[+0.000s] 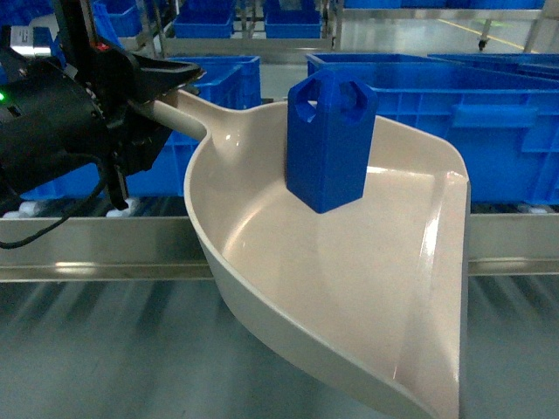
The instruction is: Place part in tray to right shelf
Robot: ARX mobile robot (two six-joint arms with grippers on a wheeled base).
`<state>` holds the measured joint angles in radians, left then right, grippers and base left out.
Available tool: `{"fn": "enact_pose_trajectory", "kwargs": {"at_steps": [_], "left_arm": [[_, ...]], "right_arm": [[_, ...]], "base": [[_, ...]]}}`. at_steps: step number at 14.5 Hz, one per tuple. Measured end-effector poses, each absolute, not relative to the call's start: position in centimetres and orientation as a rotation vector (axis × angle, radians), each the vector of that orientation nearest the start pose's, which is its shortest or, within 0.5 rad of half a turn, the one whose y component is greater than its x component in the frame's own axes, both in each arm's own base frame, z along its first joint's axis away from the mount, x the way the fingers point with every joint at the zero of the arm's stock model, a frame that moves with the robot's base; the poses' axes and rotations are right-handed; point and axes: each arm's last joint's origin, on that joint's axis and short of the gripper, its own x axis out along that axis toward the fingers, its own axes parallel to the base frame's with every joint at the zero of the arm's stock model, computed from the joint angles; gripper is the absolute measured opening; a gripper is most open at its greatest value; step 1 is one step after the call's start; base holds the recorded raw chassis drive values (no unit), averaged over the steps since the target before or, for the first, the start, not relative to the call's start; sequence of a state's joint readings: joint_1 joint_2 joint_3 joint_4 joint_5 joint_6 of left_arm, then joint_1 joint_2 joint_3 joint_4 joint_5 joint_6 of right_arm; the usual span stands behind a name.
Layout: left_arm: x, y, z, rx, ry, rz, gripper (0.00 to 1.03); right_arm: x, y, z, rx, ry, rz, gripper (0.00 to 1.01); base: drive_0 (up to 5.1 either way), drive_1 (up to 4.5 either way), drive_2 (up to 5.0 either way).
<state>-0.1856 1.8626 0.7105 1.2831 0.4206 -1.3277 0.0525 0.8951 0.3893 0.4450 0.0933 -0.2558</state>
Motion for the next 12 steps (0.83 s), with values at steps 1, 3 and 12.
{"fn": "enact_pose_trajectory", "kwargs": {"at_steps": [1,3,12], "left_arm": [[33.61,-7.51,16.95,-1.267,0.288,-0.597,0.13],[33.64,-7.39,16.92,-1.267,0.284,-0.592,0.13],[33.63,-7.41,16.93,-1.268,0.287,-0.595,0.13]], "right_arm": [[19.48,0.75,23.77,-0.260,0.063,-0.033,0.98],[19.54,0.76,23.64,-0.261,0.072,-0.032,0.98],[19.52,0.76,23.66,-0.260,0.071,-0.032,0.98]], "base": [[0.0,4.29,-4.3],[0.0,4.29,-4.3],[0.0,4.29,-4.3]]}}
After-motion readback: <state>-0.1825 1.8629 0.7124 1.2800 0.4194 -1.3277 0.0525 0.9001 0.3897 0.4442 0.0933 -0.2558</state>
